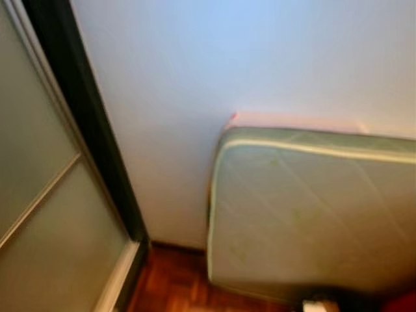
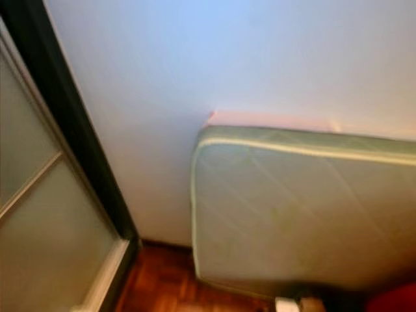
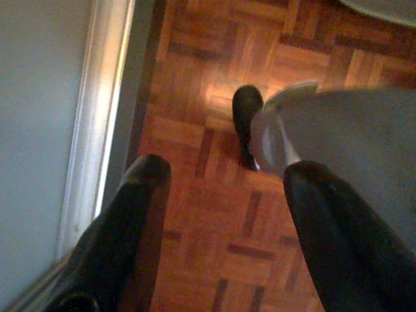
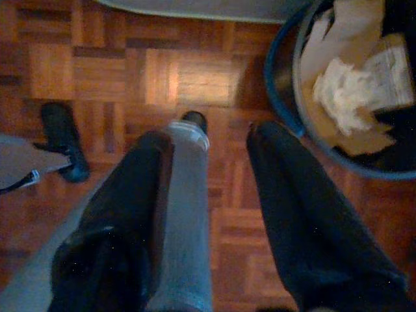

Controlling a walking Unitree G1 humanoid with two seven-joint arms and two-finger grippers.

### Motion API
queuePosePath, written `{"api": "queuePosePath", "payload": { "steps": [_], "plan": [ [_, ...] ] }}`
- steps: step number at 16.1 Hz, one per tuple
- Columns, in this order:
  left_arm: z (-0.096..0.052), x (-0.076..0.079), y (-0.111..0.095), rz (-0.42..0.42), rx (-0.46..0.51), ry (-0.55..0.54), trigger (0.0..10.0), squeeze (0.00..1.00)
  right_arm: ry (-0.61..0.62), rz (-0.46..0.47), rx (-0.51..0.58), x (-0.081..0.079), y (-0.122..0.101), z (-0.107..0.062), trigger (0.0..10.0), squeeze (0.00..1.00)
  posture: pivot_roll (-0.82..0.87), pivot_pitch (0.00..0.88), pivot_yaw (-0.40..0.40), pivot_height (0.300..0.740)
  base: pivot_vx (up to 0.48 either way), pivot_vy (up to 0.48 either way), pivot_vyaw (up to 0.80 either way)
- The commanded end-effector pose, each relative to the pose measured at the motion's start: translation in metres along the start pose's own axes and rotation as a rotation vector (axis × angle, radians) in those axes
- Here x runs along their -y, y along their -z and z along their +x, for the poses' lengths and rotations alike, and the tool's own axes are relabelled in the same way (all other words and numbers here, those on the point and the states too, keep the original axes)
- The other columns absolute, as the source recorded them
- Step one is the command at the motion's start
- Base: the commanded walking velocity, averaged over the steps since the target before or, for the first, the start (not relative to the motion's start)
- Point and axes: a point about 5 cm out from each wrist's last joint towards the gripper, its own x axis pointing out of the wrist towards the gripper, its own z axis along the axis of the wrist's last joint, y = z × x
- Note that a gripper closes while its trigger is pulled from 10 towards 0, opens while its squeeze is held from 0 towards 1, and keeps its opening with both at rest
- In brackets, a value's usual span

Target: Clean up the room

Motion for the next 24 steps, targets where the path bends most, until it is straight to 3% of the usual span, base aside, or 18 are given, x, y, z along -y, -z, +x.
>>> {"api": "queuePosePath", "payload": {
  "steps": [1,4,12,17,24],
  "plan": [
    [-0.001,0.004,0.009,-0.004,-0.027,0.012,10.0,0.0,0.015,0.01,0.013,0.004,-0.006,0.0,10.0,0.0,0.05,0.0,-0.026,0.74,-0.247,0.0,0.0],
    [-0.001,0.004,0.009,0.002,-0.03,0.006,10.0,0.0,0.014,0.004,0.009,0.005,-0.006,0.0,10.0,0.0,0.04,0.0,-0.028,0.74,0.0,0.0,-0.16],
    [-0.001,0.005,0.008,-0.011,-0.024,0.01,10.0,0.0,0.012,-0.017,-0.004,0.005,-0.006,0.0,10.0,0.0,0.05,0.0,-0.03,0.74,0.0,0.0,-0.78],
    [-0.001,0.004,0.007,0.055,-0.031,0.017,10.0,0.0,0.007,-0.02,-0.009,0.004,-0.005,0.0,10.0,0.0,0.05,0.0,-0.021,0.74,0.0,0.0,-0.79],
    [0.002,0.012,-0.001,0.034,-0.014,0.022,10.0,0.0,0.005,-0.011,-0.008,0.002,-0.005,0.001,10.0,0.0,0.04,0.0,-0.013,0.74,0.0,0.0,-0.78]
  ]
}}
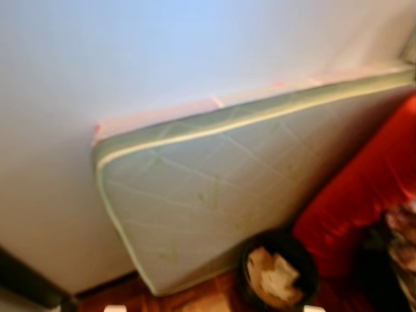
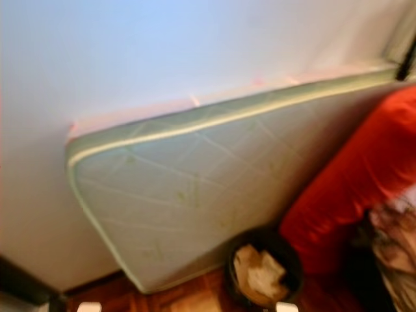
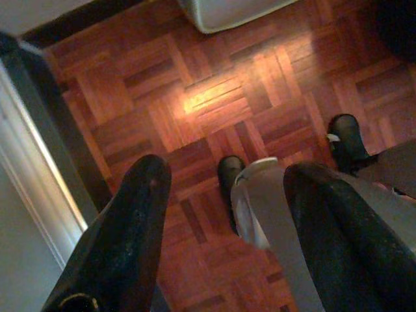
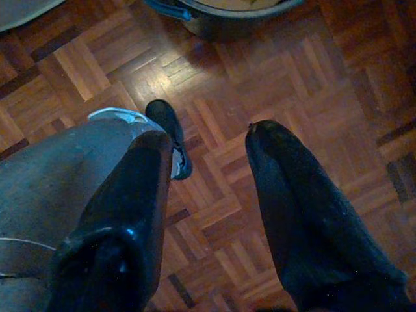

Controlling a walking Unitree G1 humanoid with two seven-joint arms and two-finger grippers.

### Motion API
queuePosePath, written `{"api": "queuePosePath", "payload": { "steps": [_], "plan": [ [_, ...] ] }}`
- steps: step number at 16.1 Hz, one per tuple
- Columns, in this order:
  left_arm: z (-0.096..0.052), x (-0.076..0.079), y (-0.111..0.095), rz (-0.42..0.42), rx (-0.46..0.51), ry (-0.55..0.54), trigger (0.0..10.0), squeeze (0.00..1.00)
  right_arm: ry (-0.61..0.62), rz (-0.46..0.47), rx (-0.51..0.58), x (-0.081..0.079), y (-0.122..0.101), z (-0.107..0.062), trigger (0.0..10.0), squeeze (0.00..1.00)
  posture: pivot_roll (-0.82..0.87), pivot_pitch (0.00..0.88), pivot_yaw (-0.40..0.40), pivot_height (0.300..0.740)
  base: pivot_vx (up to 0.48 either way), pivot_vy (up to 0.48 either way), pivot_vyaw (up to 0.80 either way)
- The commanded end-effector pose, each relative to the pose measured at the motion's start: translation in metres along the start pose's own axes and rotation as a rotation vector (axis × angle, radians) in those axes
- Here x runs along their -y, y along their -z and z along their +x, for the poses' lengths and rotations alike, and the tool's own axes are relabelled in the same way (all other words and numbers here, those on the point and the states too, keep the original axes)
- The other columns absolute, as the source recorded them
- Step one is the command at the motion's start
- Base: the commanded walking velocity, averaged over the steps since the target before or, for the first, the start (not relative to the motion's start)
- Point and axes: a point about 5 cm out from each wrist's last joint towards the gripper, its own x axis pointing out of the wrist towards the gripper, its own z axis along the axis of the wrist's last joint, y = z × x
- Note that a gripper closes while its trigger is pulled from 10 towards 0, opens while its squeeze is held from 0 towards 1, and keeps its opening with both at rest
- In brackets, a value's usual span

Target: Clean up the room

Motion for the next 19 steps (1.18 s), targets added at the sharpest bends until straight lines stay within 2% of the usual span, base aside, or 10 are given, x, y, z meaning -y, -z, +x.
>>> {"api": "queuePosePath", "payload": {
  "steps": [1,5,8,19],
  "plan": [
    [-0.0012,-0.0007,0.0065,-0.006,-0.028,-0.007,10.0,0.0,0.003,0.002,0.002,0.0006,-0.0013,0.0001,10.0,0.0,0.04,0.0,-0.015,0.74,0.0,0.0,-0.78],
    [-0.0007,0.0008,0.0054,0.03,-0.027,-0.002,10.0,0.0,0.005,0.001,0.003,0.0014,-0.0022,0.0001,10.0,0.0,0.04,0.0,-0.017,0.74,0.0,-0.12,-0.78],
    [-0.0013,0.0007,0.0081,-0.01,-0.027,-0.012,10.0,0.0,0.004,-0.002,0.004,0.0019,-0.0026,0.0,10.0,0.0,0.04,0.0,-0.021,0.74,0.0,0.0,-0.78],
    [-0.0036,-0.0057,0.0123,-0.007,-0.035,-0.013,10.0,0.0,0.002,-0.012,0.007,0.002,-0.0034,0.0001,10.0,0.0,0.04,0.0,-0.02,0.74,0.0,0.0,-0.78]
  ]
}}
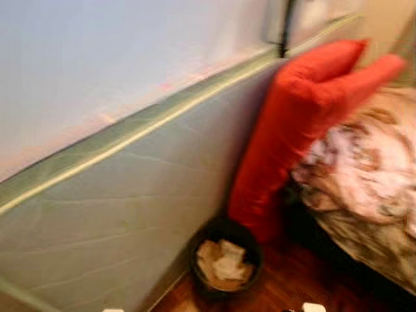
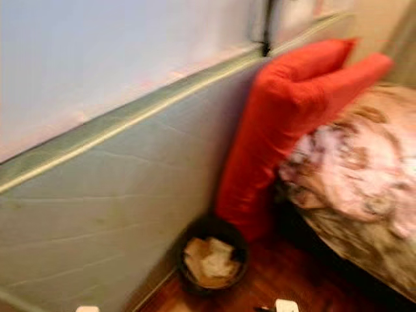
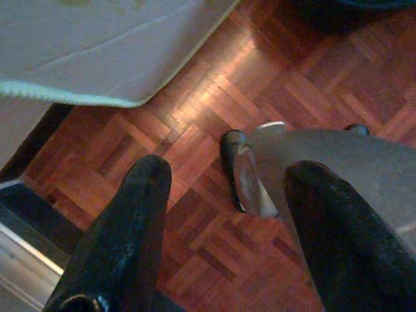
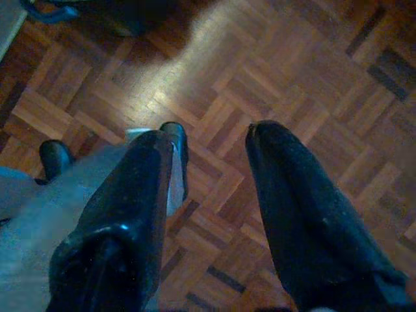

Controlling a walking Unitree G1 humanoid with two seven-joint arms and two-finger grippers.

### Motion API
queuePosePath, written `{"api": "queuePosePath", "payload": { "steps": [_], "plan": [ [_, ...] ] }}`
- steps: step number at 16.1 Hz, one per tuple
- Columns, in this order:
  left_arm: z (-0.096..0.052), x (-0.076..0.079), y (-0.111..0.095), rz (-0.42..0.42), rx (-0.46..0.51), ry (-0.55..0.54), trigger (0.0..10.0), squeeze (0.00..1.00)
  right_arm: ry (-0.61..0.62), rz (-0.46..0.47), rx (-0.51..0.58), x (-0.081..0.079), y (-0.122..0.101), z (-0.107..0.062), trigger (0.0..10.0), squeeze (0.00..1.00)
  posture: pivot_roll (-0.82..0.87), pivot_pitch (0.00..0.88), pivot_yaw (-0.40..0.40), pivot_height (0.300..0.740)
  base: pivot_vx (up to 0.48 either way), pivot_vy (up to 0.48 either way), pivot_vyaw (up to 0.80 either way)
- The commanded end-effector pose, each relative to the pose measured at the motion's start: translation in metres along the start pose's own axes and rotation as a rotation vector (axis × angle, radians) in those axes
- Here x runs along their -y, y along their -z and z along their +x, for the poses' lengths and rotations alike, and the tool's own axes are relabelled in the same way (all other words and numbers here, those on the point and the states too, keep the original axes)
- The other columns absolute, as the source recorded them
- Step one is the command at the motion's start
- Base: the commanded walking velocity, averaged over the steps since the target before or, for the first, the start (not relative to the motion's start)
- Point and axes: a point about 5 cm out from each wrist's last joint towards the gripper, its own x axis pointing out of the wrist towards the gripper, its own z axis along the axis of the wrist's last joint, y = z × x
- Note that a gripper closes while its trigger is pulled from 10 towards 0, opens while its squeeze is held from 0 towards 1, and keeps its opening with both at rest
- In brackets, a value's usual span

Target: Clean up the room

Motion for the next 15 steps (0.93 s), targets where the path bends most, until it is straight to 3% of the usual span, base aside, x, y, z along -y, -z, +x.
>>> {"api": "queuePosePath", "payload": {
  "steps": [1,3,11,15],
  "plan": [
    [-0.0016,-0.0039,0.0051,0.007,-0.019,-0.006,10.0,0.0,-0.001,0.004,0.012,0.0006,0.0001,-0.0003,10.0,0.0,0.04,0.0,-0.019,0.74,0.0,0.0,0.0],
    [-0.0013,-0.0034,0.0042,0.029,-0.02,0.0,10.0,0.0,0.0,0.023,0.021,0.0002,0.0002,-0.0004,10.0,0.0,0.04,0.0,-0.016,0.74,0.0,0.0,0.0],
    [0.001,0.0053,0.0008,0.038,-0.016,0.013,10.0,0.0,0.014,0.003,0.018,0.0038,0.0004,-0.001,10.0,0.0,0.03,0.0,-0.024,0.74,0.0,-0.312,0.0],
    [-0.0002,0.0012,0.0027,0.027,-0.016,0.005,10.0,0.0,0.013,-0.007,0.022,0.0043,-0.0009,-0.0009,10.0,0.0,0.03,0.0,-0.033,0.74,0.0,-0.315,-0.59]
  ]
}}
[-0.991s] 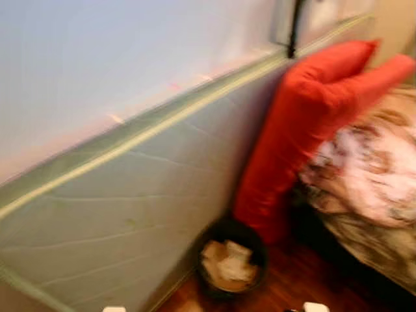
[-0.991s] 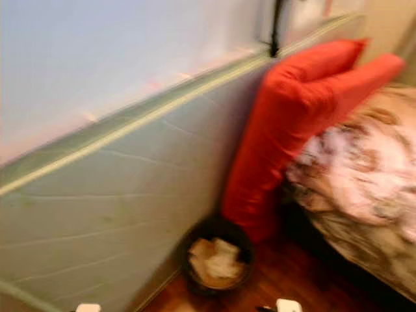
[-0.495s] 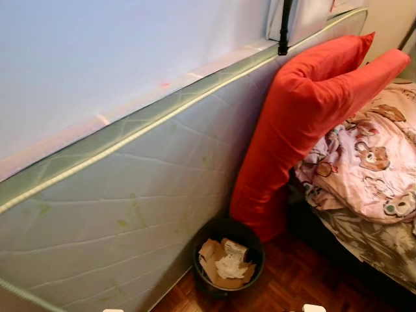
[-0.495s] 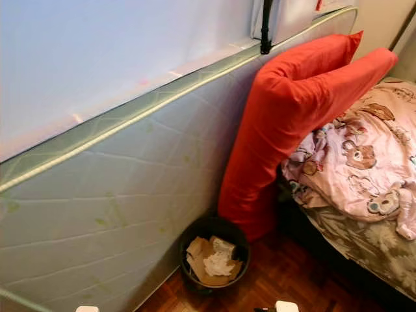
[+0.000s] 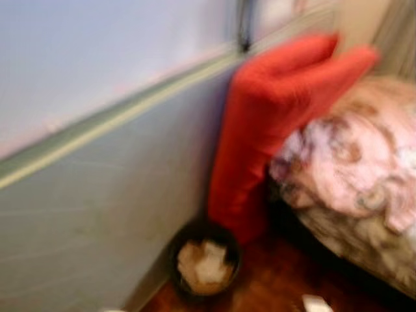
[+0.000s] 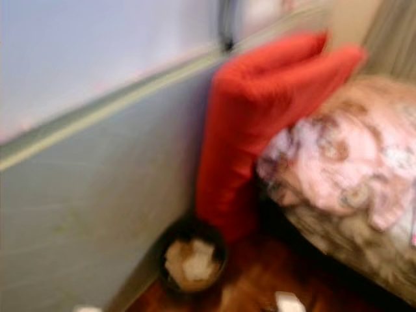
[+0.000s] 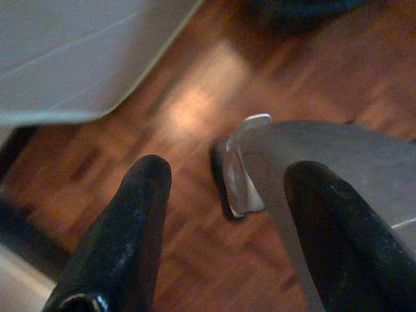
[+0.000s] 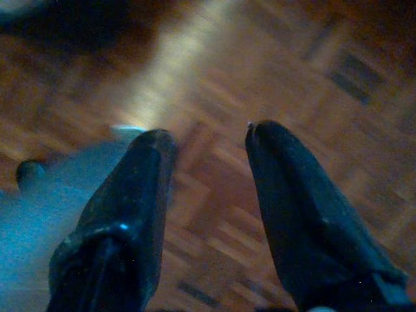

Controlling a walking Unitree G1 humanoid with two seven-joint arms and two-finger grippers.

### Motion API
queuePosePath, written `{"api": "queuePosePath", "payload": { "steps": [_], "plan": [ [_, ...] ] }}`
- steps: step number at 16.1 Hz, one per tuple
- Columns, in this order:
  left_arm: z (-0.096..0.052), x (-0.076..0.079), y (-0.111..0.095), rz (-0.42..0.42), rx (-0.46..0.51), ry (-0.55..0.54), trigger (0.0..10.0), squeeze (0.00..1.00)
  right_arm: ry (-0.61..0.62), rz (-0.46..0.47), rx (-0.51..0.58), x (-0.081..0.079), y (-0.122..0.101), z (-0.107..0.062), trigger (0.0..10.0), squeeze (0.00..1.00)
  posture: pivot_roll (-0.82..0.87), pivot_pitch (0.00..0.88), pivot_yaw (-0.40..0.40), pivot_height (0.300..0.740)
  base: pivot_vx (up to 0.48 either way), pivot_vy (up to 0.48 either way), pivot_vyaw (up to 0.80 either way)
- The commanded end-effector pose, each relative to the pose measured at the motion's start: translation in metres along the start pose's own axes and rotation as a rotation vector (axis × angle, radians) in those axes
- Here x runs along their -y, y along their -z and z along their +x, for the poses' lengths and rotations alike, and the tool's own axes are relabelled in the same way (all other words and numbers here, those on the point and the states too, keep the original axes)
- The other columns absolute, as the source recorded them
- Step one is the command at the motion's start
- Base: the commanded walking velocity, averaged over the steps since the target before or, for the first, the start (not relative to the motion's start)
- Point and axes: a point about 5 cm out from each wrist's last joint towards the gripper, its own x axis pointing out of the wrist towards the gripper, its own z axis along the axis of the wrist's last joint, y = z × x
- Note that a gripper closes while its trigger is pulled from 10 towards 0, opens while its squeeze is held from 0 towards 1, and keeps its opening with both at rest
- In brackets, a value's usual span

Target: Clean up the room

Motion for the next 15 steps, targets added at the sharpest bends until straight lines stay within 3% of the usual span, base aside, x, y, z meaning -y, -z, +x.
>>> {"api": "queuePosePath", "payload": {
  "steps": [1,5,9,11,15],
  "plan": [
    [-0.002,-0.009,0.003,0.013,-0.011,-0.023,10.0,0.0,-0.018,-0.003,0.016,-0.008,-0.005,0.002,10.0,0.0,0.03,0.0,-0.034,0.74,0.0,-0.319,0.0],
    [-0.001,-0.007,-0.001,0.01,-0.003,-0.018,10.0,0.0,-0.022,0.02,0.039,-0.011,-0.011,0.003,10.0,0.0,0.02,0.0,-0.012,0.74,0.0,-0.315,0.0],
    [0.006,0.005,-0.022,-0.008,0.026,-0.01,10.0,0.0,-0.033,0.026,0.05,-0.014,-0.018,0.004,10.0,0.0,0.02,0.0,-0.01,0.74,0.0,-0.303,0.0],
    [0.007,0.007,-0.025,-0.215,0.017,0.001,10.0,0.0,-0.037,0.028,0.06,-0.014,-0.023,0.004,10.0,0.0,0.01,0.0,-0.015,0.74,0.0,0.0,0.0],
    [0.006,0.004,-0.023,-0.157,0.002,0.011,10.0,0.0,-0.037,0.043,0.079,-0.016,-0.03,0.005,10.0,0.0,0.0,0.0,0.017,0.74,0.0,0.0,0.0]
  ]
}}
